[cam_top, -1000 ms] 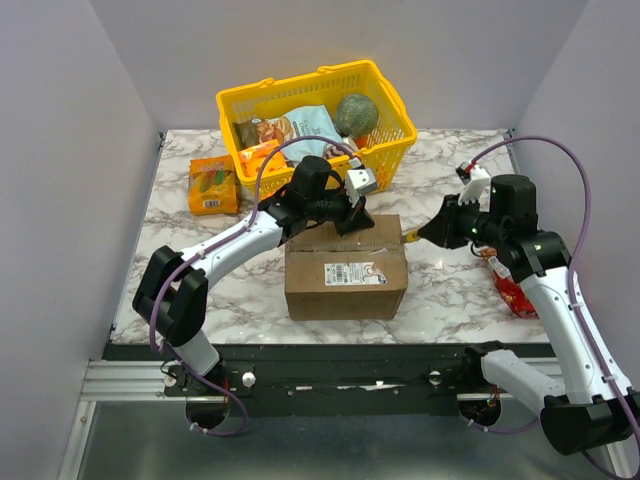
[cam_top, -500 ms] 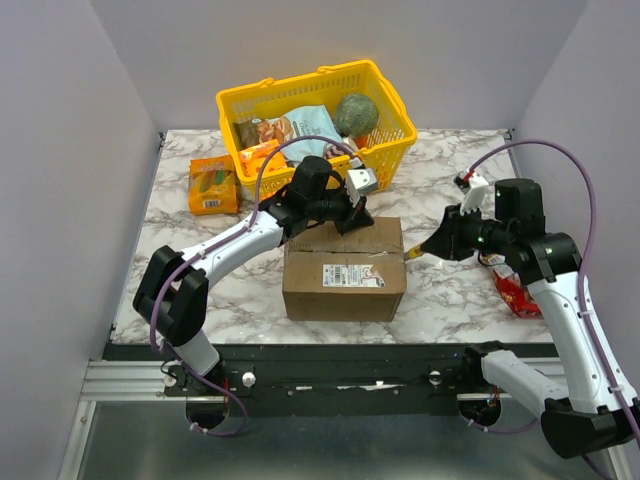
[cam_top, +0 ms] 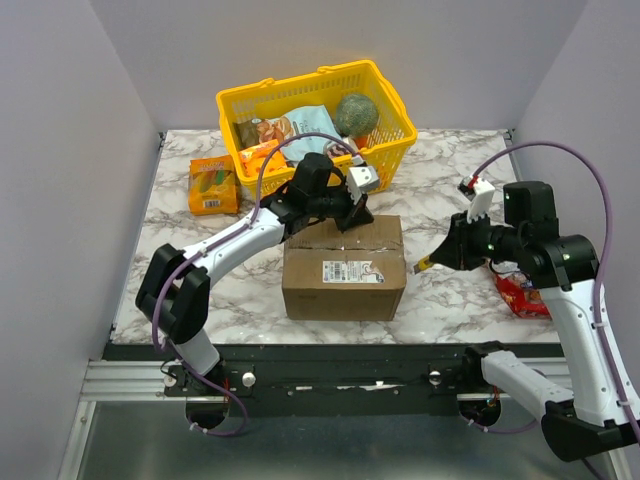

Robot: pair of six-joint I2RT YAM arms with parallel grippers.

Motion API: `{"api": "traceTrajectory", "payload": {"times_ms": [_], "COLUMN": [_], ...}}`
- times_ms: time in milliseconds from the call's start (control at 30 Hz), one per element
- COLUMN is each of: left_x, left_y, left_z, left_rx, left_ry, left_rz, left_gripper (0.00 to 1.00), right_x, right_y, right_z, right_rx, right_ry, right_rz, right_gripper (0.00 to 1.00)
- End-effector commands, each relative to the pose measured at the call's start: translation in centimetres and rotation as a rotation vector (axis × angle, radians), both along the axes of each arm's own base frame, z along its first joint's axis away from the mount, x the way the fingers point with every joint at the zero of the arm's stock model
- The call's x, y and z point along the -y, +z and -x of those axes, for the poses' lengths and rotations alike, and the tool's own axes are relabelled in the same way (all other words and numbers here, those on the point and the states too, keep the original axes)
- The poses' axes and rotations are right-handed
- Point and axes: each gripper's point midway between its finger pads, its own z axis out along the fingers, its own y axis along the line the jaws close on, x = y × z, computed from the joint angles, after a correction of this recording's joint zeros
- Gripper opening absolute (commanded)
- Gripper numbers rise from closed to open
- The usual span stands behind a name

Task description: Unpack the express box

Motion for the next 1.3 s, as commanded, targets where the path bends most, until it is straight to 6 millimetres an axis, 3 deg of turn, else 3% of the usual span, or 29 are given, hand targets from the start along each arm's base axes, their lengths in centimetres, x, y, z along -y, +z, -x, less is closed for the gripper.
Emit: {"api": "traceTrajectory", "payload": {"times_ms": [0,33,133,267,300,367,400,433,500,533,567,600,633,700,733,833,1000,1100,1167,1233,1267], "left_x": [1.0,1.4,0.9,-3.4,-5.7,-9.3,-12.3,-14.4,-18.1,-20.4,-21.8,-22.7,-23.4,-23.6,-23.5,-21.4,-16.0,-13.8,-13.0,-12.7,-12.9], "left_y": [2.4,4.8,9.5,11.5,11.4,10.1,9.6,8.4,7.5,5.8,4.7,3.5,0.7,-1.4,-3.4,-5.5,-5.4,-4.7,-4.5,-3.6,-3.7], "left_z": [2.4,2.3,2.0,1.3,-0.3,-0.7,-2.1,-2.7,-1.9,-1.9,-0.3,0.5,1.9,4.7,6.2,9.6,13.5,13.9,13.5,12.4,12.3], "left_rx": [-0.048,-0.018,0.094,0.219,0.239,0.211,0.201,0.187,0.17,0.189,0.17,0.166,0.121,0.098,0.052,0.021,0.025,0.078,0.174,0.27,0.269], "left_ry": [-0.09,-0.099,-0.09,-0.013,0.048,0.13,0.209,0.268,0.326,0.341,0.338,0.323,0.298,0.212,0.17,0.036,-0.192,-0.285,-0.354,-0.377,-0.389], "left_rz": [0.026,0.065,0.1,0.025,0.002,-0.051,-0.078,-0.119,-0.186,-0.266,-0.318,-0.362,-0.412,-0.443,-0.449,-0.424,-0.276,-0.246,-0.253,-0.27,-0.288], "left_gripper": [0.1,0.18,0.31,0.36,0.35,0.22,0.16,0.02,0.0,0.0,0.0,0.0,0.0,0.0,0.0,0.0,0.0,0.0,0.04,0.11,0.13], "right_x": [1.3,1.2,1.3,1.7,1.6,1.6,1.5,1.2,0.7,0.4,-0.1,-0.5,-0.7,-1.6,-1.9,-3.4,-7.3,-10.6,-12.7,-13.5,-13.8], "right_y": [0.5,0.6,-0.7,-1.9,-2.0,-1.9,-2.0,-1.8,-1.5,-1.3,-1.1,-1.0,-1.0,-1.0,-1.0,-1.0,-1.0,-0.4,0.7,1.6,3.2], "right_z": [-1.9,-2.4,-3.6,-5.6,-6.0,-7.4,-7.8,-8.6,-9.4,-9.6,-10.2,-10.4,-10.8,-11.6,-11.8,-12.3,-12.5,-13.4,-15.2,-16.6,-18.3], "right_rx": [0.073,0.093,0.11,0.16,0.172,0.199,0.2,0.204,0.203,0.204,0.197,0.196,0.192,0.184,0.181,0.164,0.144,0.149,0.166,0.161,0.202], "right_ry": [-0.04,-0.039,-0.022,0.006,0.012,0.009,0.015,0.02,0.028,0.041,0.06,0.071,0.077,0.1,0.106,0.15,0.225,0.269,0.286,0.265,0.242], "right_rz": [0.079,0.082,0.112,0.171,0.178,0.188,0.189,0.187,0.171,0.16,0.146,0.142,0.142,0.14,0.137,0.133,0.08,0.01,-0.051,-0.077,-0.068], "right_gripper": [0.0,0.01,0.0,0.0,0.0,0.01,0.0,0.0,0.0,0.0,0.0,0.0,0.0,0.01,0.0,0.01,0.0,0.0,0.0,0.01,0.0]}}
